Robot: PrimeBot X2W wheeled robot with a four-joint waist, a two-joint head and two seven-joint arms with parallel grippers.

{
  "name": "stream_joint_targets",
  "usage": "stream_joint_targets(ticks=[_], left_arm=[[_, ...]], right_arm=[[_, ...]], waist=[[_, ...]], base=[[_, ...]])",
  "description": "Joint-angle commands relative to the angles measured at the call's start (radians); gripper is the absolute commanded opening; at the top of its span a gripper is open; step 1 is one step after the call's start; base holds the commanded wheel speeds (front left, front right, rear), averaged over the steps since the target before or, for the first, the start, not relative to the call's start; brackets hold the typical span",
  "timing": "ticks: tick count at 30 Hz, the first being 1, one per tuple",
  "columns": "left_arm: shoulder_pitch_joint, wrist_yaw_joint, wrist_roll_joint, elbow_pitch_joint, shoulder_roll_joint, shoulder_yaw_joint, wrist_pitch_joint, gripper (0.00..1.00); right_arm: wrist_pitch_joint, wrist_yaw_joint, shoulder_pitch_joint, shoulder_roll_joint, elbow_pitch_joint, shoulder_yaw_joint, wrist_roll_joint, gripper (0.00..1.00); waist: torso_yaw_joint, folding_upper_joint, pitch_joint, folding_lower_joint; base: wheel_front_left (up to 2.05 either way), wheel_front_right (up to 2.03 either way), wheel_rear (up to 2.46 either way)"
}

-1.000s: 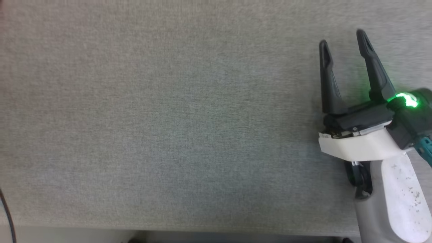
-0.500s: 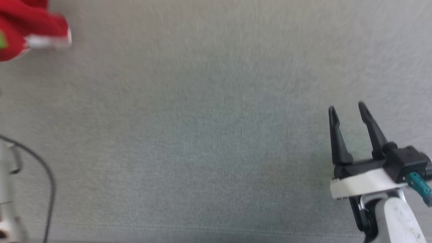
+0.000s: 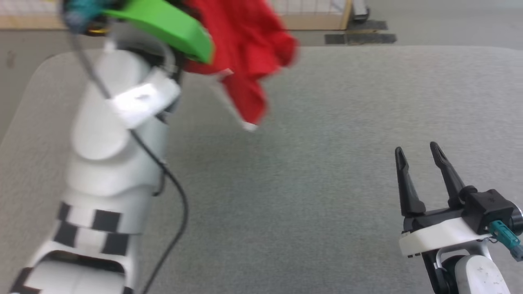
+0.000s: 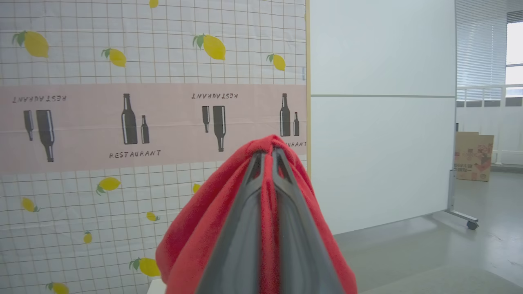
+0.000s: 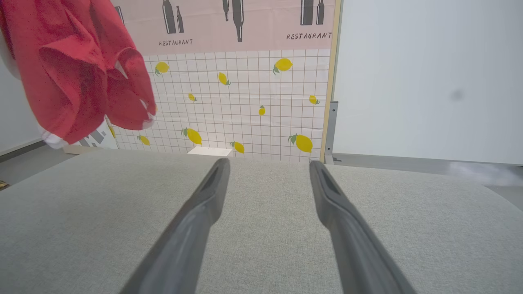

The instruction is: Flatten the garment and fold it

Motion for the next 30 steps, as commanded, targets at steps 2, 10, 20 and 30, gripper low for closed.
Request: stream_joint_targets(ticks=[2,10,20,30], left_arm=[[0.018,-0.009,-0.023,0.018,-0.037,-0.035,0.026,0.0],[0.145,-0.018,-0.125,0.169,-0.084,-0.202,0.169,0.0],[0.2,-0.022,-0.084,0.46,-0.086,-0.42,0.473,0.0],[0.192,-0.004,-0.179,0.435,-0.086,-0.395,0.39,1.0]], right_arm=[[0.009,-0.002,0.017,-0.001,-0.008,0.002,0.012,1.0],[0.016,-0.002,0.017,-0.001,-0.021,0.009,0.025,1.0],[-0.002,-0.002,-0.003,-0.001,-0.007,0.03,0.048,1.0],[-0.004,-0.002,-0.005,-0.001,0.003,0.02,0.036,1.0]], waist=[[-0.083,-0.0001,-0.034,0.0001],[-0.18,-0.0001,0.002,0.0001],[-0.234,-0.0001,0.059,0.0001],[-0.185,-0.0001,0.037,0.0001]], base=[[0.0,0.0,0.0],[0.0,0.0,0.0],[0.0,0.0,0.0],[0.0,0.0,0.0]])
